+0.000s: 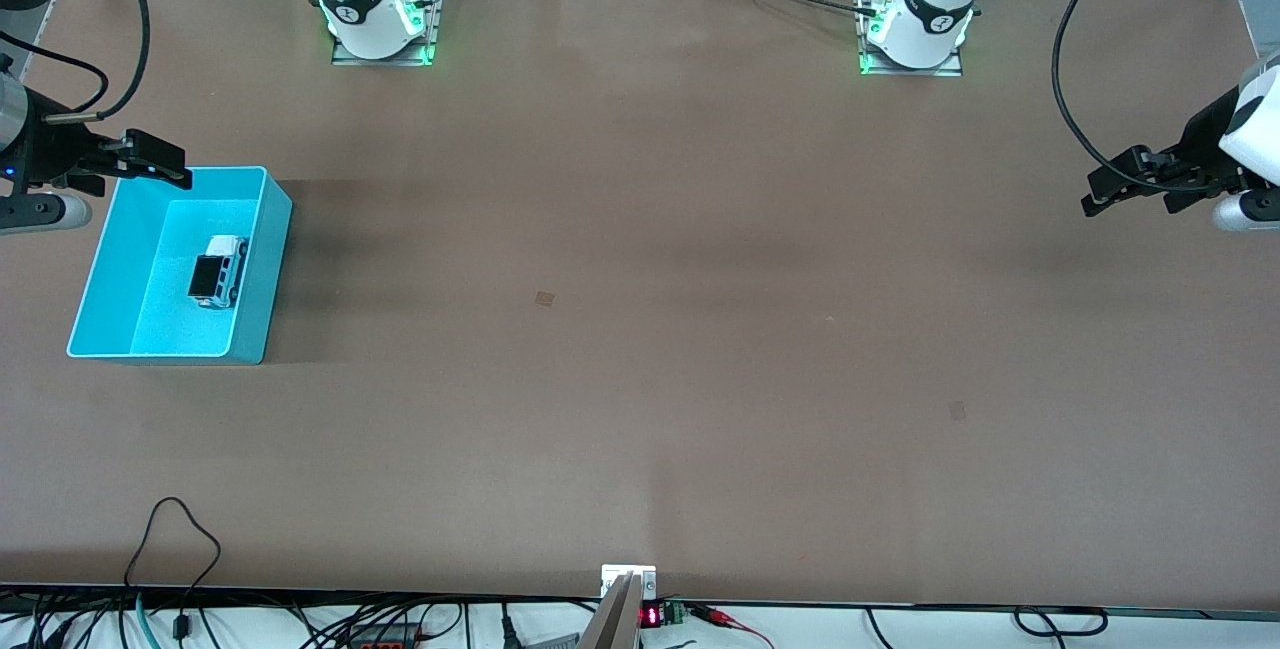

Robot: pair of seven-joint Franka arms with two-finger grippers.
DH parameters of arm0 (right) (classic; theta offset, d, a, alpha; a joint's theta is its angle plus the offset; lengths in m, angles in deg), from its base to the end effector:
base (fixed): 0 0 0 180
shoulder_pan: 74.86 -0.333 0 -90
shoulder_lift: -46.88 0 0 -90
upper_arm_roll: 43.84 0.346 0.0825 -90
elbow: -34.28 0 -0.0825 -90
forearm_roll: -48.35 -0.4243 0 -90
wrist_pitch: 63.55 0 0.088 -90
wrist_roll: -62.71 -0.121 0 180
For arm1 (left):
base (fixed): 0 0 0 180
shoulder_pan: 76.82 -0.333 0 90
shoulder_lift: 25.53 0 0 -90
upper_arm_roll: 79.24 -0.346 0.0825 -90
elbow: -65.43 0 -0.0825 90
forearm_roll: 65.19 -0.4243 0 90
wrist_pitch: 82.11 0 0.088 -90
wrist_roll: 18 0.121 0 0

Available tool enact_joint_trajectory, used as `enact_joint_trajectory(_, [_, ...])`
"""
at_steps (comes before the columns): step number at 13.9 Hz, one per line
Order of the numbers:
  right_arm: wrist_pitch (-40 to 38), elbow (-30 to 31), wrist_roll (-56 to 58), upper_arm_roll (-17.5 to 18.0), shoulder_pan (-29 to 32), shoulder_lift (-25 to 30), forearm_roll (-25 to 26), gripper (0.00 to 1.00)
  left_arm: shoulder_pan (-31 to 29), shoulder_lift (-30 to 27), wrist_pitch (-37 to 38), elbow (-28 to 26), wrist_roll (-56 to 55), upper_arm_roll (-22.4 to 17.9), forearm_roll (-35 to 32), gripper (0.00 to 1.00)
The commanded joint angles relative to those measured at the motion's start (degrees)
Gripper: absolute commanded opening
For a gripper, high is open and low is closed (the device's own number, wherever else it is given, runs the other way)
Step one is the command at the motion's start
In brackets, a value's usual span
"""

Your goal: Wind and store white jeep toy

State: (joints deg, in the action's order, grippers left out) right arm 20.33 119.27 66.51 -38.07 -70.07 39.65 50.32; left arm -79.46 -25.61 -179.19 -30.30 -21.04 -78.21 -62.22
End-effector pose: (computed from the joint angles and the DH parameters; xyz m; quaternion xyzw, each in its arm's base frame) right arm 0.6220 0.0023 0.5998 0.9965 0.0411 -0.0726 0.0091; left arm 0.6033 0.0113 0.6008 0.9986 0.0434 0.0122 0.0259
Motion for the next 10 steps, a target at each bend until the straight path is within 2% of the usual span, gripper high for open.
enact_joint_trajectory(1, [0.3,0.1,-2.6,-0.1,0.0,0.1,0.6,1.00,-0.1,-0.6,0.8,0.1,0.2,0.0,-0.9,1.00])
enact_joint_trajectory(10, [2.9,0.5,1.0,-0.1,-0.1,-0.1,-0.2,1.00,-0.3,-0.6,0.5,0.1,0.2,-0.1,-0.9,1.00])
